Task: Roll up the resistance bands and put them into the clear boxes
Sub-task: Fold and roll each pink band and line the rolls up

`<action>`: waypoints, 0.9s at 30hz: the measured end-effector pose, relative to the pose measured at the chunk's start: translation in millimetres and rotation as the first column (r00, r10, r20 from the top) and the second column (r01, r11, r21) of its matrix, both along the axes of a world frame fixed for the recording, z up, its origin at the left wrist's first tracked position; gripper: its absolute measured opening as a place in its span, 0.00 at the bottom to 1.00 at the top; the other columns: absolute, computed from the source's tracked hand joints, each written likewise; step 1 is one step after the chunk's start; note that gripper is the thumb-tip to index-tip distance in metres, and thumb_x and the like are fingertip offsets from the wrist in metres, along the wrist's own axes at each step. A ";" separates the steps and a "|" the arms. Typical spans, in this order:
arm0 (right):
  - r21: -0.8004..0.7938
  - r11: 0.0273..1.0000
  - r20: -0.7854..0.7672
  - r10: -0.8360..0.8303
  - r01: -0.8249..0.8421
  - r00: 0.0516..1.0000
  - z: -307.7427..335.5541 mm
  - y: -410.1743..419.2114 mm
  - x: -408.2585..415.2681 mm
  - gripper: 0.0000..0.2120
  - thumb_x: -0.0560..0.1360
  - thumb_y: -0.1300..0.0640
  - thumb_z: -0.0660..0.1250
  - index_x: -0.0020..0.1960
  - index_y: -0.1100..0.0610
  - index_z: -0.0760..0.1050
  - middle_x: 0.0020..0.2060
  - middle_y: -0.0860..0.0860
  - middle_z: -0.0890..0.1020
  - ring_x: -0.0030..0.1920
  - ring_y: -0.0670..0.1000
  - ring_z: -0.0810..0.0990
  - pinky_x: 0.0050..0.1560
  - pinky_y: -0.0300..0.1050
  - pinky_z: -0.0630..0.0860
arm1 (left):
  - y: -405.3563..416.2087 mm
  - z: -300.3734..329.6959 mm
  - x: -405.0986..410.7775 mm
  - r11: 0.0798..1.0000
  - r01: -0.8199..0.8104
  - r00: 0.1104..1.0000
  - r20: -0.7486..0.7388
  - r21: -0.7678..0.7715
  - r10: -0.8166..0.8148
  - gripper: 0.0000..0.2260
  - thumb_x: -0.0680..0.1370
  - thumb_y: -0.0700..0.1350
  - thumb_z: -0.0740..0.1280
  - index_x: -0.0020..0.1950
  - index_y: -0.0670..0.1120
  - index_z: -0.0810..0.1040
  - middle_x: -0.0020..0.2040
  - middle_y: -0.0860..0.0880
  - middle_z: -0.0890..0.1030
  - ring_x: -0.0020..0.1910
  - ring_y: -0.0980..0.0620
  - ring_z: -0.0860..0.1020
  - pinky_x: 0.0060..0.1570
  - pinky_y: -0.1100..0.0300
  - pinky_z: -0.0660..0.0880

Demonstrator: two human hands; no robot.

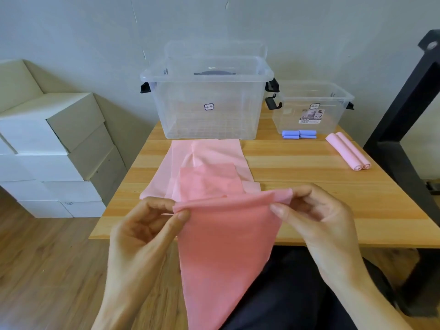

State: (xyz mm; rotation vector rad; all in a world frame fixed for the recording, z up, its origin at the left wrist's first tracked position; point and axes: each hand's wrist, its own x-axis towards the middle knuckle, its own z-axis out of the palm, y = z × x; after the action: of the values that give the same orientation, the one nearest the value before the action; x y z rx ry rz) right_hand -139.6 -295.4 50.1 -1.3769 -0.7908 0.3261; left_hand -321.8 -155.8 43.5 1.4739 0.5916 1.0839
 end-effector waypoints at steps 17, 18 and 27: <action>-0.169 0.980 -0.040 -0.109 0.101 0.993 -35.1 141.7 81.2 0.20 0.67 0.70 0.77 0.56 0.58 0.78 0.43 0.48 0.78 0.37 0.41 0.76 0.41 0.30 0.74 | 144.7 -27.4 83.1 0.982 -0.027 0.974 -0.227 -0.188 -0.016 0.13 0.75 0.42 0.74 0.59 0.46 0.80 0.43 0.46 0.86 0.44 0.51 0.85 0.41 0.63 0.81; -0.205 0.974 -0.031 -0.104 0.096 0.994 -39.7 148.6 86.7 0.20 0.67 0.69 0.77 0.57 0.58 0.79 0.44 0.48 0.80 0.38 0.42 0.78 0.41 0.30 0.74 | 152.5 -30.8 86.1 0.983 -0.027 0.962 -0.273 -0.179 -0.023 0.13 0.75 0.42 0.74 0.60 0.45 0.80 0.43 0.46 0.86 0.45 0.51 0.85 0.41 0.64 0.80; -0.507 0.861 0.032 -0.021 0.035 0.999 -62.1 190.1 117.1 0.23 0.66 0.66 0.79 0.60 0.58 0.80 0.50 0.51 0.80 0.42 0.42 0.77 0.49 0.36 0.74 | 206.4 -51.9 108.9 0.997 0.071 0.736 -0.676 0.021 -0.038 0.13 0.74 0.42 0.75 0.58 0.48 0.81 0.38 0.50 0.84 0.31 0.61 0.80 0.36 0.71 0.73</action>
State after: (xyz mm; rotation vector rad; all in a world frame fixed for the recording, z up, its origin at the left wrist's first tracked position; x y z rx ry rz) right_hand -22.5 -105.3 -12.0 -1.8912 -0.7313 0.5215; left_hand -212.9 50.6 -8.4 1.9199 1.0262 0.4764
